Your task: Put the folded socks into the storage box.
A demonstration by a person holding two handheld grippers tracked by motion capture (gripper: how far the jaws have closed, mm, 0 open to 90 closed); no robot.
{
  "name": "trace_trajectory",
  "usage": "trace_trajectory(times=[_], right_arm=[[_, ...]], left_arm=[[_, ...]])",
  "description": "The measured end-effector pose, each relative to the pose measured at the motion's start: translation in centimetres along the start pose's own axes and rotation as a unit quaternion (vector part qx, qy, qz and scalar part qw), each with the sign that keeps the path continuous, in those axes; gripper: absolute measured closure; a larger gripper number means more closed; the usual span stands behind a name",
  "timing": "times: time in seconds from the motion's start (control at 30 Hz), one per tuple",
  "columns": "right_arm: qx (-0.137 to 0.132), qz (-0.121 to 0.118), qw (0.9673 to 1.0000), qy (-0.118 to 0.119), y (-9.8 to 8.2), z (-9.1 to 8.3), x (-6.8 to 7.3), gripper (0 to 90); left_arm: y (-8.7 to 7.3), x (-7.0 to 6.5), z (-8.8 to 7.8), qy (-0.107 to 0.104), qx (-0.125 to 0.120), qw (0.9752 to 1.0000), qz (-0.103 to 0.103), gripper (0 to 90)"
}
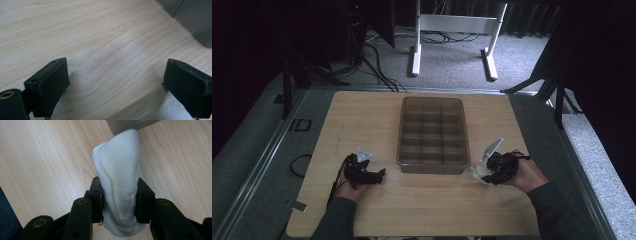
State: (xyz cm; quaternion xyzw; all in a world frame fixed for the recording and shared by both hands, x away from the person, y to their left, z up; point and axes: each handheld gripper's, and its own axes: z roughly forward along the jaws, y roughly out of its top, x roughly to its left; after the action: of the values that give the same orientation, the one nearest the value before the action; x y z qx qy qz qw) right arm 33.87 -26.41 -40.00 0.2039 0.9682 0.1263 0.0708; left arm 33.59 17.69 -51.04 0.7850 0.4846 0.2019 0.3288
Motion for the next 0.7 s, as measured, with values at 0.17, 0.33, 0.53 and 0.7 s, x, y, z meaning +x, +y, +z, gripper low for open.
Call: trace_trajectory(times=[0.17,0.33,0.53,0.7], right_arm=[[-0.002,-0.003,1.0,0.0,0.1,-0.2,-0.1,65.0],[-0.005,-0.006,1.0,0.001,0.3,-0.6,-0.2,65.0],[-0.006,-0.005,1.0,0.0,0.4,-1.0,-0.3,65.0],[-0.01,-0.006,0.9999,0.0,0.6,-1.4,-0.4,65.1]], left_arm=[[0.0,0.0,0.0,0.0,0.0,1.0,0.0,6.6],[0.0,0.0,0.0,0.0,0.0,1.0,0.0,6.6],[0.0,0.0,0.0,0.0,0.0,1.0,0.0,6.6],[0.0,0.0,0.0,0.0,0.0,1.0,0.0,6.6]])
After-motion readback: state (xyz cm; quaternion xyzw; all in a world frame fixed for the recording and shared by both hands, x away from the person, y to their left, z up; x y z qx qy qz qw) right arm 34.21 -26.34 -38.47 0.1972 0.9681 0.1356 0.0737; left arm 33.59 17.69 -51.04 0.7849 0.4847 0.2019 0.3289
